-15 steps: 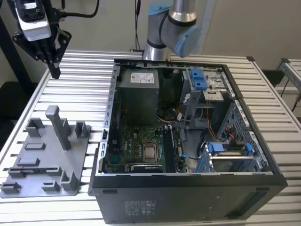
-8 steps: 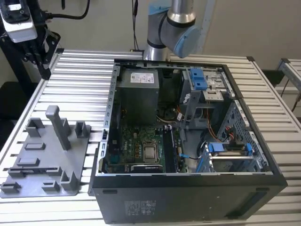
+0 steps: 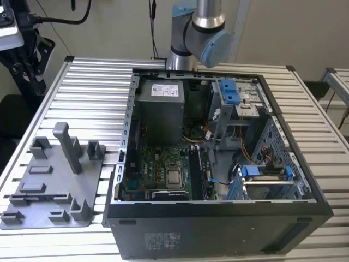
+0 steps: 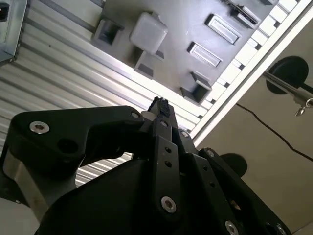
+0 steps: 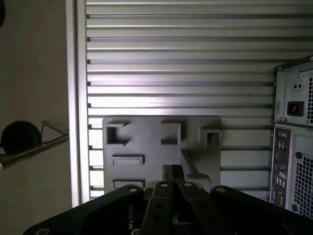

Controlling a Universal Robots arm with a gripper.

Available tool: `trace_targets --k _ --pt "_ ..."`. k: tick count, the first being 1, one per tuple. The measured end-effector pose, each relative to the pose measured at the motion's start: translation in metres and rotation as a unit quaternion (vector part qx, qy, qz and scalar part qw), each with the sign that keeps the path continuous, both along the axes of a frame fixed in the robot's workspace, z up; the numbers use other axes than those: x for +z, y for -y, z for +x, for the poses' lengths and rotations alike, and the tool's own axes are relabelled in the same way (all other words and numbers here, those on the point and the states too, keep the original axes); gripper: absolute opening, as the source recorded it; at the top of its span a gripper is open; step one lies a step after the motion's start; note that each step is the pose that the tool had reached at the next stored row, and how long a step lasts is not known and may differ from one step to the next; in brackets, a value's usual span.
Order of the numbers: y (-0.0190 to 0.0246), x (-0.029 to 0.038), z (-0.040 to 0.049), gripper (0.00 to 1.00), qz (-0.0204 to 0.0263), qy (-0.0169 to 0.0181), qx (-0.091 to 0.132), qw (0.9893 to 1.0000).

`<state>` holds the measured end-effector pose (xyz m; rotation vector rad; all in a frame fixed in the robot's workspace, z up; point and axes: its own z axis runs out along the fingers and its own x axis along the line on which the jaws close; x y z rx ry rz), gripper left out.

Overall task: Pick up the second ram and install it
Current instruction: 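Reach for the second ram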

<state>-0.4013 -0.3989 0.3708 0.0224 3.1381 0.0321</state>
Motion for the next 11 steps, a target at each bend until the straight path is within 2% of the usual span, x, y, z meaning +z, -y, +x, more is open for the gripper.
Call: trace_targets --k 4,8,9,11 --pt "0.0 -0.0013 -0.0113 0.11 -0.0002 -0.0001 0.001 1.0" --pt "0.0001 -0.0013 -0.0129 0.11 -0.0001 0.0 0.001 1.0" --pt "0.001 -0.0013 -0.013 0.11 -0.0001 -0.0005 0.001 1.0" --pt "0.0073 -0.0015 -0.0127 0.11 -0.0002 -0.0014 0.001 1.0"
